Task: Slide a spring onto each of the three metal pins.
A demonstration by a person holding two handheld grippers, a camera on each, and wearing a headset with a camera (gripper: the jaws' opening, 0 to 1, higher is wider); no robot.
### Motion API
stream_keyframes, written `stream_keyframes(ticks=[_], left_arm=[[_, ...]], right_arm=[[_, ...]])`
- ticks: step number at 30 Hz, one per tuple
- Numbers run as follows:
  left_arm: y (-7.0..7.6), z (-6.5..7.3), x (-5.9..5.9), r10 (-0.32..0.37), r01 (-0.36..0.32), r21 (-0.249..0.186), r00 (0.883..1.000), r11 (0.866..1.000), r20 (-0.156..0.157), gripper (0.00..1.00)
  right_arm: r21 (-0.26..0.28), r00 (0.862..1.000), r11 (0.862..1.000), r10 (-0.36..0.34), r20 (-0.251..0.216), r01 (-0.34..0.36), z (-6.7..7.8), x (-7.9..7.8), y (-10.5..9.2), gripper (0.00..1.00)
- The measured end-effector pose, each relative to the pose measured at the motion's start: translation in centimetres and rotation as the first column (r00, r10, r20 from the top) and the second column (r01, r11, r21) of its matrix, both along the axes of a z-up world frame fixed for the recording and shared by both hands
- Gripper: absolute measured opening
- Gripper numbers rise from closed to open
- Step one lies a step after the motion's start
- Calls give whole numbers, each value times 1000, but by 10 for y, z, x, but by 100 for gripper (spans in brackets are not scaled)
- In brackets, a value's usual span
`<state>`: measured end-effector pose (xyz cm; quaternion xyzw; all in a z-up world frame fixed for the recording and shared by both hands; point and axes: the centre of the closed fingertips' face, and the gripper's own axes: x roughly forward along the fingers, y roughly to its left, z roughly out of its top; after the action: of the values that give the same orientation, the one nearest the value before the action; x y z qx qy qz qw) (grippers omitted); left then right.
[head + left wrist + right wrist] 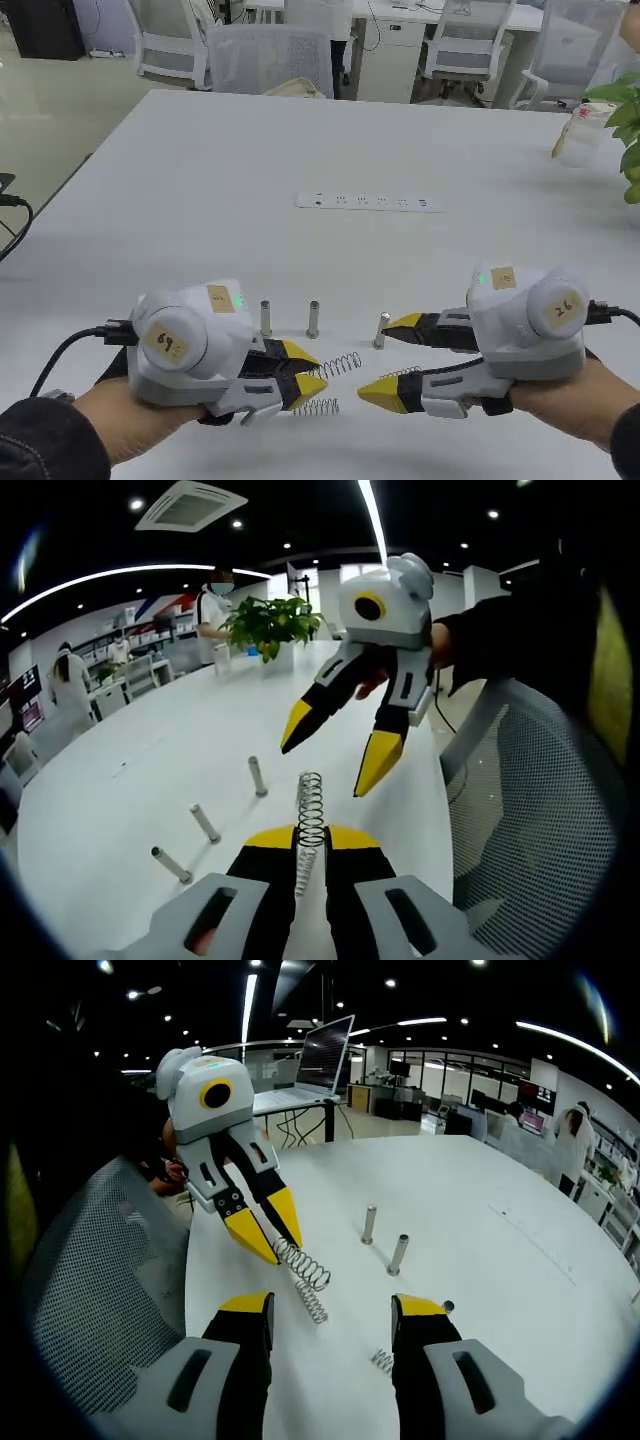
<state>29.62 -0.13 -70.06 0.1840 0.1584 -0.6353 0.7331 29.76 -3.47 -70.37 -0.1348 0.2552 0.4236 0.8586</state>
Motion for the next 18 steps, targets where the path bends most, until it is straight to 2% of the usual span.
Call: stream_keyframes(ticks=[8, 13, 18], left_arm=[[-7, 1, -10, -40, 40, -2, 999, 999, 2, 2], [-8, 1, -14, -61, 61, -5, 998, 998, 3, 2], [-9, 1, -18, -79, 79, -5, 997, 997, 5, 2]], right_arm=[[4, 999, 999, 49, -13, -49, -2, -7, 8, 33], [28, 996, 996, 86, -37, -85, -3, -14, 12, 23], [27, 994, 994, 108, -37, -107, -4, -19, 14, 17]])
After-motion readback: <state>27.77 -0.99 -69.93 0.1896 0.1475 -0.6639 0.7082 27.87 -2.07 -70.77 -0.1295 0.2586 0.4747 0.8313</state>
